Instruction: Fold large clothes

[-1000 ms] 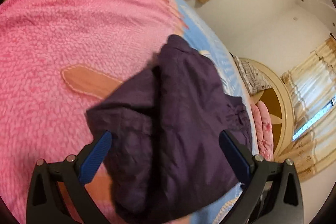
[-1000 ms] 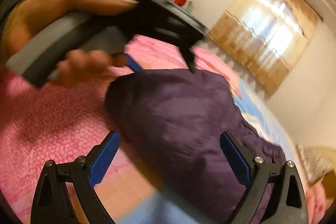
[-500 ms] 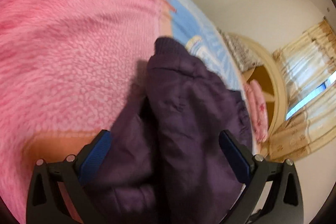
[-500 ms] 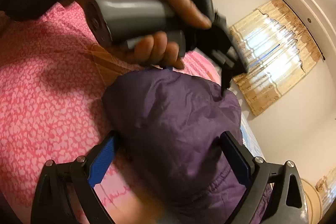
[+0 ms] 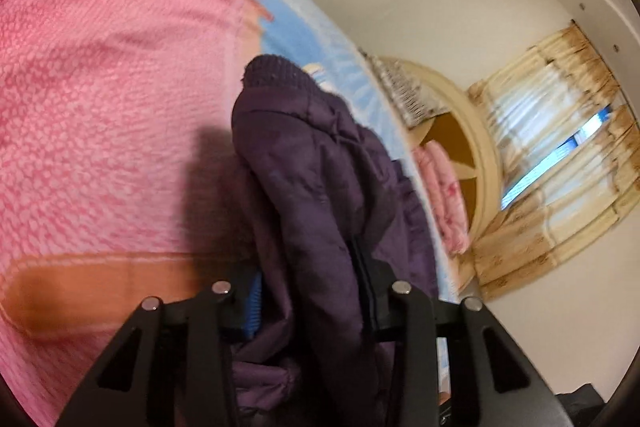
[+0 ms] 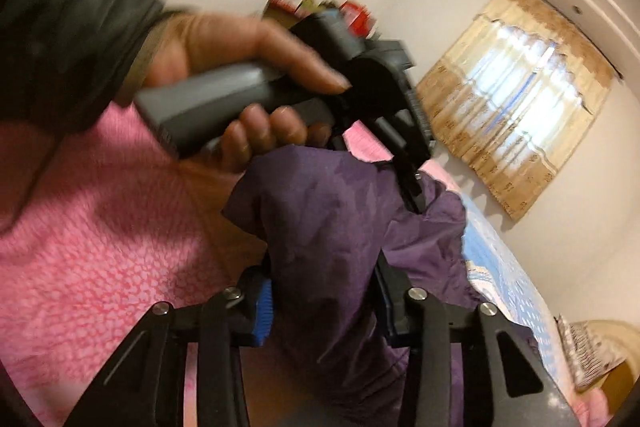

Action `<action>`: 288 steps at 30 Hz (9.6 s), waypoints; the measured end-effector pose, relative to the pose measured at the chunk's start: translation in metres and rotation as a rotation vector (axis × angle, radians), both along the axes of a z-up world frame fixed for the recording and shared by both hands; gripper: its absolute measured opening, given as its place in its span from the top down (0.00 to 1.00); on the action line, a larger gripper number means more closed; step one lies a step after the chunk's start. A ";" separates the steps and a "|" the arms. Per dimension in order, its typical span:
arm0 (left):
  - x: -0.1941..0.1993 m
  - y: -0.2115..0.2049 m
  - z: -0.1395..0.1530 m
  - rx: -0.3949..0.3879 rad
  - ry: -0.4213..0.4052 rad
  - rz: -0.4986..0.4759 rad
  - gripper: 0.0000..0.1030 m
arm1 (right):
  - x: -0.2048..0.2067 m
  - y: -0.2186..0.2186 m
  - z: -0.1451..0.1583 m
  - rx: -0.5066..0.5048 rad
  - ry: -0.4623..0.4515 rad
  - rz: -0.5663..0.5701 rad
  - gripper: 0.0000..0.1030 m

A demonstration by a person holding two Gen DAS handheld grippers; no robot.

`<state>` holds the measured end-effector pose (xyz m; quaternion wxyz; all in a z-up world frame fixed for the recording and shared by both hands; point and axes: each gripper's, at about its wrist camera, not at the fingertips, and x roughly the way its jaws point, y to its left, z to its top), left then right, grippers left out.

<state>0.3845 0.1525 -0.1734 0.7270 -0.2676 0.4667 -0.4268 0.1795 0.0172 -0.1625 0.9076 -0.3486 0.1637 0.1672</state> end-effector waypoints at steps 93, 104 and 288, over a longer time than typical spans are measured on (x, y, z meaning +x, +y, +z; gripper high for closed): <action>-0.023 -0.319 0.050 0.699 -0.357 0.613 0.00 | 0.113 -0.457 0.016 1.105 0.501 -0.593 0.48; -0.015 -0.325 0.045 0.692 -0.329 0.590 0.00 | 0.120 -0.458 0.010 1.102 0.502 -0.604 0.48; -0.161 0.046 -0.019 0.301 -0.087 0.708 0.00 | 0.292 0.045 -0.053 1.068 1.305 0.205 0.46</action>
